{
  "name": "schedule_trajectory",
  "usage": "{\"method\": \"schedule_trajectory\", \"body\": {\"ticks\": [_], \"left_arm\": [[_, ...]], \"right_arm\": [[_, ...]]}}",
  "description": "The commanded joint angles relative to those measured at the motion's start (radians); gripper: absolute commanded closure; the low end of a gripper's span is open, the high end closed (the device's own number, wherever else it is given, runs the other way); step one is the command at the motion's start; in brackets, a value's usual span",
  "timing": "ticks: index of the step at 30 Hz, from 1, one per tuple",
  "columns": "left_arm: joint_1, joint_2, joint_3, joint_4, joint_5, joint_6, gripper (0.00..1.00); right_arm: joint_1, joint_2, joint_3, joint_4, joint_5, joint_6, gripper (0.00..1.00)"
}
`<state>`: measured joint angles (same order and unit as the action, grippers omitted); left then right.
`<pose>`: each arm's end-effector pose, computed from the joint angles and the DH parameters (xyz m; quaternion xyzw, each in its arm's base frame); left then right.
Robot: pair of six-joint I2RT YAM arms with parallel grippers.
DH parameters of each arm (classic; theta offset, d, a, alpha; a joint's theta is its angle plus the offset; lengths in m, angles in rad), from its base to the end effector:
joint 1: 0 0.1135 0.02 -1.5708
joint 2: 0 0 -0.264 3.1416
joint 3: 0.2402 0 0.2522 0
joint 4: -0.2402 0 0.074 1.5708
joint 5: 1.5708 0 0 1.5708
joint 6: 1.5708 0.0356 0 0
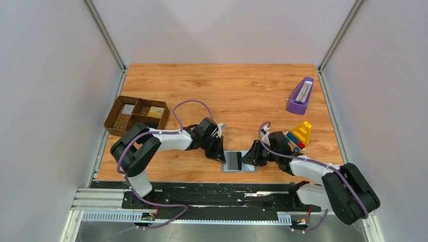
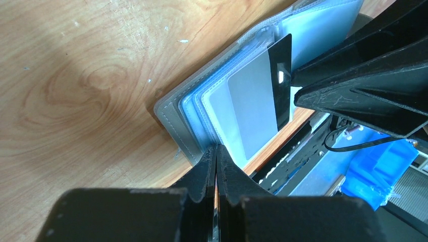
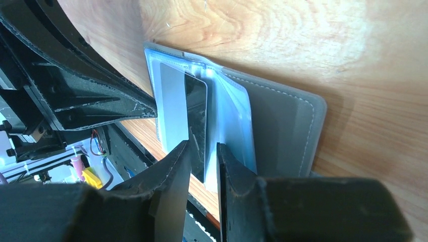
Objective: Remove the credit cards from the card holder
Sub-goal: Remove the credit card from the card holder.
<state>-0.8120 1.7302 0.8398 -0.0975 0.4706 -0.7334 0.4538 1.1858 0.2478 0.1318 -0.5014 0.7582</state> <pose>0.2090 -0.2439 0.1332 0.1035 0.9281 -0.3550 0.0442 0.1605 0.0973 0.1202 0.0448 0.9024 0.3950 0.1659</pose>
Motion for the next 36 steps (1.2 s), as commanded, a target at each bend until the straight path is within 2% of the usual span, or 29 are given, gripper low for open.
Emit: {"method": "schedule_trajectory", "body": {"ticks": [1, 25, 36], "left_arm": [[-0.004, 0.048, -0.011, -0.068, -0.091, 0.046, 0.95], [-0.004, 0.055, -0.007, -0.064, -0.084, 0.047, 0.95], [-0.004, 0.053, -0.013, -0.057, -0.084, 0.043, 0.96]], "right_arm": [[-0.004, 0.037, 0.022, 0.073, -0.011, 0.005, 0.73], [-0.004, 0.100, 0.013, 0.136, -0.025, 0.011, 0.71], [-0.004, 0.143, 0.009, 0.164, -0.026, 0.025, 0.73]]}}
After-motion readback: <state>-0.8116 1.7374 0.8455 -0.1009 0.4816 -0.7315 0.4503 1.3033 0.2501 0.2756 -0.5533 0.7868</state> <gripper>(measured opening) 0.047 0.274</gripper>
